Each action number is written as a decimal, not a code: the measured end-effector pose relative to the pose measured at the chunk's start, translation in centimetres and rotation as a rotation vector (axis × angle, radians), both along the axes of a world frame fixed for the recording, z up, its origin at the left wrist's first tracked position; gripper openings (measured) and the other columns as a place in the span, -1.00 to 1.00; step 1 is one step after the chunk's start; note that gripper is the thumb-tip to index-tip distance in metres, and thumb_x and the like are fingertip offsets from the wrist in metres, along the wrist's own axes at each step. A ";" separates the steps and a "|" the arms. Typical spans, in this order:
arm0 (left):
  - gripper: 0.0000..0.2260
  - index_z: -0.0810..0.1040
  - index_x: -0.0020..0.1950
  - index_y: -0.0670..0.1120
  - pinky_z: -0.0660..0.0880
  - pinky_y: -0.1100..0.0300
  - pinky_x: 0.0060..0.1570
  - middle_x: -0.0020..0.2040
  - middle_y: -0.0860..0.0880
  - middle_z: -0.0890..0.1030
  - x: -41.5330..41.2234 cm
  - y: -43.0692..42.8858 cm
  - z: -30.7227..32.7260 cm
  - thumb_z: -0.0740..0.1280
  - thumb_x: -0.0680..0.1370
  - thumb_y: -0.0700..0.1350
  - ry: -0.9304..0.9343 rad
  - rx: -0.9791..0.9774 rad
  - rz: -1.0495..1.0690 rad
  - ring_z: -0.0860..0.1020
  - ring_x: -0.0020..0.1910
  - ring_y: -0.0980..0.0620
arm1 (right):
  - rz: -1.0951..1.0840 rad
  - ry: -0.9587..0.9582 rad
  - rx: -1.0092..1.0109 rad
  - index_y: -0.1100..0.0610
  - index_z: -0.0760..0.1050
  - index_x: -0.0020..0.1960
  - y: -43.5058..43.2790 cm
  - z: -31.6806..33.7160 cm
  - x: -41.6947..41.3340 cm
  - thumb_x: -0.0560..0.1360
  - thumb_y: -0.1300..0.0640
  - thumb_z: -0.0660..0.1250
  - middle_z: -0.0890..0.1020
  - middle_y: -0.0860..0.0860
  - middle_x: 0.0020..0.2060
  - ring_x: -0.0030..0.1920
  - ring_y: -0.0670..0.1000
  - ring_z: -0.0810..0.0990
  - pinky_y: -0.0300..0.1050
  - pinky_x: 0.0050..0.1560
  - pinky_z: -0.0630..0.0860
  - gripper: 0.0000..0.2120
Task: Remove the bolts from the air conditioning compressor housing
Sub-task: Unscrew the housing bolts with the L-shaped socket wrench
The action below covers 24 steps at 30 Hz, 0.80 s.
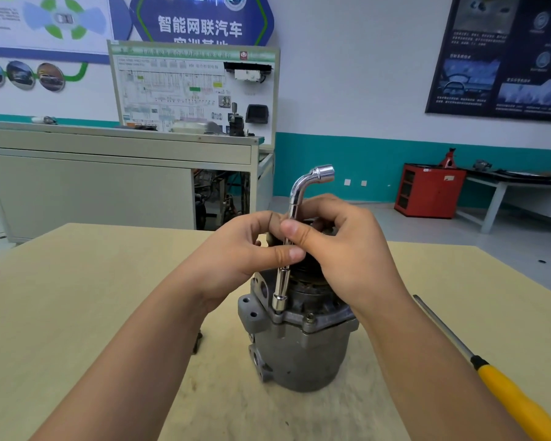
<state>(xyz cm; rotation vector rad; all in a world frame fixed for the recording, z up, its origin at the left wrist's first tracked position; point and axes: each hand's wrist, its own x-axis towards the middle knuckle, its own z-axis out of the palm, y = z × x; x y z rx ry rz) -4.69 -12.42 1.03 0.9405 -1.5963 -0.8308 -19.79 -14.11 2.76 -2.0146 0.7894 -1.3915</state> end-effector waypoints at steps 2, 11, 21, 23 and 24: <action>-0.81 0.51 -0.21 -0.11 0.49 0.24 -0.06 -0.23 0.09 0.62 -0.1 -0.1 -0.1 0.48 0.28 -0.13 0.003 -0.006 0.018 0.59 -0.14 0.14 | 0.026 0.003 0.000 0.02 0.62 -0.11 0.0 0.1 0.0 0.44 0.11 0.43 0.60 -0.13 -0.20 -0.17 -0.16 0.53 -0.40 -0.21 0.43 -0.96; -0.82 0.64 0.00 0.01 0.37 0.08 0.25 0.19 -0.03 0.60 0.2 0.5 0.0 0.37 0.42 -0.10 -0.044 0.017 -0.084 0.51 0.25 0.02 | 0.049 0.048 -0.026 0.15 0.65 -0.04 -0.2 0.2 -0.2 0.50 0.18 0.35 0.55 -0.11 -0.06 -0.02 -0.05 0.54 -0.21 -0.01 0.44 -0.89; -0.64 0.53 0.17 -0.24 0.42 0.04 0.26 0.20 -0.16 0.59 0.5 0.3 0.0 0.34 0.42 -0.11 -0.092 0.034 -0.038 0.51 0.25 -0.11 | 0.014 0.035 -0.001 -0.05 0.61 -0.05 -0.3 0.1 -0.1 0.49 0.08 0.37 0.56 -0.21 -0.18 -0.18 -0.17 0.51 -0.27 -0.12 0.44 -0.93; -0.61 0.52 0.19 -0.23 0.43 0.03 0.25 0.20 -0.15 0.59 0.3 0.5 0.2 0.36 0.41 -0.11 -0.093 0.047 -0.039 0.53 0.22 -0.08 | 0.002 0.018 0.037 -0.11 0.56 -0.13 -0.2 0.1 -0.2 0.45 0.01 0.41 0.54 -0.28 -0.30 -0.22 -0.12 0.52 -0.20 -0.19 0.47 -0.96; -0.64 0.54 0.17 -0.20 0.46 0.06 0.23 0.18 -0.12 0.61 0.2 0.5 0.2 0.37 0.40 -0.11 -0.088 0.051 -0.040 0.55 0.21 -0.04 | -0.009 0.023 0.039 -0.11 0.54 -0.16 -0.1 0.0 -0.3 0.42 -0.03 0.42 0.52 -0.32 -0.36 -0.26 -0.13 0.50 -0.22 -0.25 0.44 -0.94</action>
